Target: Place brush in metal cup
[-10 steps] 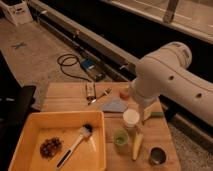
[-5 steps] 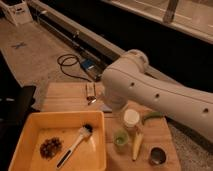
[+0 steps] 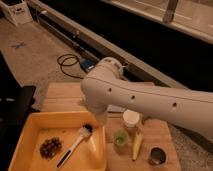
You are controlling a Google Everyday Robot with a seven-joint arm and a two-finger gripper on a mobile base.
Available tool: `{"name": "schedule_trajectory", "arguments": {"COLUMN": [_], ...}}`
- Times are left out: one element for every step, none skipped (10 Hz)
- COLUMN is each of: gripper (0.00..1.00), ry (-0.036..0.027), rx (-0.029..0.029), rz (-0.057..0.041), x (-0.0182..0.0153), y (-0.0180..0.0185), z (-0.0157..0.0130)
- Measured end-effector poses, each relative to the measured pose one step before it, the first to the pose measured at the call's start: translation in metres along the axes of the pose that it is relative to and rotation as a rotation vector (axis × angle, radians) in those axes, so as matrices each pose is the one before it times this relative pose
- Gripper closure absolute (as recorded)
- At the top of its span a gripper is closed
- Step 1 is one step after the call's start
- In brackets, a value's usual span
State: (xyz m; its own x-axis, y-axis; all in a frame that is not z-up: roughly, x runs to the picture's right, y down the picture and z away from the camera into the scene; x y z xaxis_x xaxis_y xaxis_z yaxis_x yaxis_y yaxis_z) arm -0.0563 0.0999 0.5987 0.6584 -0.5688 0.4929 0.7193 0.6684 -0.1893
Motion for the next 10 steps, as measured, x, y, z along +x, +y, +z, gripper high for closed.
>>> {"name": "schedule_trajectory", "arguments": {"gripper": [0.20,0.20,0.20,0.20,0.20,0.20,0.20,0.20,0.20,0.20], "ry": [-0.00243,0.00232,0.00070,-0.00395,-0.00693,-0.01457,-0.02344,-0.02588,-0.02875,-0.04217], "rx": [-0.00021,0.00064,-0.00026,0.00135,0.00260,-0.00136,-0.00289,-0.01143,-0.00867,-0.01344], "rz": [-0.00143,0.00149,-0.00037,-0.00734,-0.00884,-0.00408,-0.00776,-0.00230,0.00023,-0.00524], "x": [-0.00118,0.00117,0.00017,-0.00169,-0.00199,-0.00518,-0.00719,-0.00466,-0.00479,-0.00941], "y": [-0.00061,0.00045,0.00001,-0.00136,-0.00275,-0.00400,-0.00589,-0.00102,-0.00038,-0.00287], "z": [0.00025,-0.00037,0.00011,0.00146,0.00472,0.00732,0.01285,0.01609,0.01374,0.01828]}}
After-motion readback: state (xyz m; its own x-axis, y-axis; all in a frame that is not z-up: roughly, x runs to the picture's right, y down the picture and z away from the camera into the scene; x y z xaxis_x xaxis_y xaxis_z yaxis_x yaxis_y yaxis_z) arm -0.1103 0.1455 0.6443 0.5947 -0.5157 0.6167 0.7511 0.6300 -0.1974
